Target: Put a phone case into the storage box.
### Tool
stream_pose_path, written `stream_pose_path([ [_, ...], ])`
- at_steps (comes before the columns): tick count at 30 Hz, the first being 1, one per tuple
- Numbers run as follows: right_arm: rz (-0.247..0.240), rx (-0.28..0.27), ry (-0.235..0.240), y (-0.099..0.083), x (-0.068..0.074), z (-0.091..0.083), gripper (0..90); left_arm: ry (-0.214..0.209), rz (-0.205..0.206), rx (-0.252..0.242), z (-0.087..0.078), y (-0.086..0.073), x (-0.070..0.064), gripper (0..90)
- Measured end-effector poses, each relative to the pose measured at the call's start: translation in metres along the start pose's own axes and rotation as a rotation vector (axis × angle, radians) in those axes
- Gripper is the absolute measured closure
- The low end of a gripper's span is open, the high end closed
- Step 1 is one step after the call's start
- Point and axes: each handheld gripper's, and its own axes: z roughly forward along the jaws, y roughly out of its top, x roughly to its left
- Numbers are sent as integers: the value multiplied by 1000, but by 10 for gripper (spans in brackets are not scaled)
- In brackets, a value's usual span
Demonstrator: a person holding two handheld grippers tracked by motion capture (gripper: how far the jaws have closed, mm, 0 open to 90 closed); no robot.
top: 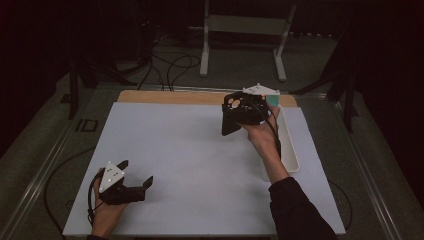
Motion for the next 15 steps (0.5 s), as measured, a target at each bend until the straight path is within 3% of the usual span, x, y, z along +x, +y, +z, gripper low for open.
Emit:
stream_pose_path([
  [15,12,-4,-36,7,-15,0,142,-1,-2,1,0,0,0,1],
])
